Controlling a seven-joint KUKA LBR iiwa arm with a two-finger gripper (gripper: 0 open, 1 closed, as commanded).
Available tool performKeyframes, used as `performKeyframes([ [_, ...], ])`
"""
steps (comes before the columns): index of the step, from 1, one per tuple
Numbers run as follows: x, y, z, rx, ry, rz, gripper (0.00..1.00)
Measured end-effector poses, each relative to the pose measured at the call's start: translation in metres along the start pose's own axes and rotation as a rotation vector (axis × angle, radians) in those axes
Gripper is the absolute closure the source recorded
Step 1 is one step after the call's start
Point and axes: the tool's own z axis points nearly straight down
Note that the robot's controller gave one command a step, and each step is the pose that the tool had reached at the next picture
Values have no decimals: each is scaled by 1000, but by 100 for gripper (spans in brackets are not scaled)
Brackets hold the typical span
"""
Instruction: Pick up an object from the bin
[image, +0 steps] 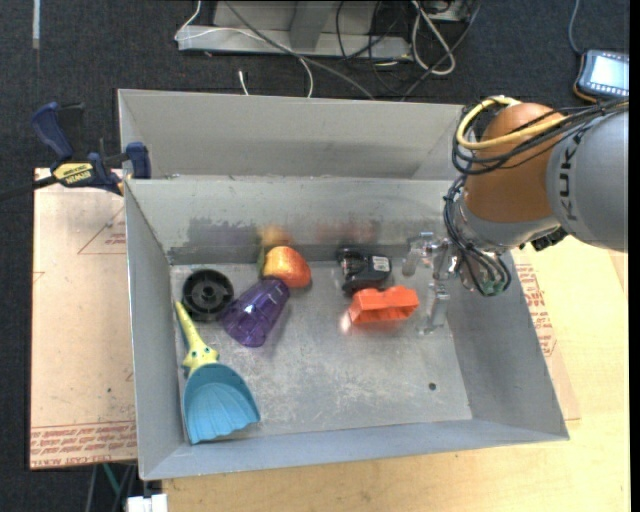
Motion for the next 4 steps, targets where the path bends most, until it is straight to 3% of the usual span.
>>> performKeyframes([
  [1,-2,1,-5,1,-7,-3,0],
  [2,-1,42,52,1,-19,-141,0],
  [3,4,48,12,3,-17,-143,0],
  [4,1,36,28,1,-14,-142,0],
])
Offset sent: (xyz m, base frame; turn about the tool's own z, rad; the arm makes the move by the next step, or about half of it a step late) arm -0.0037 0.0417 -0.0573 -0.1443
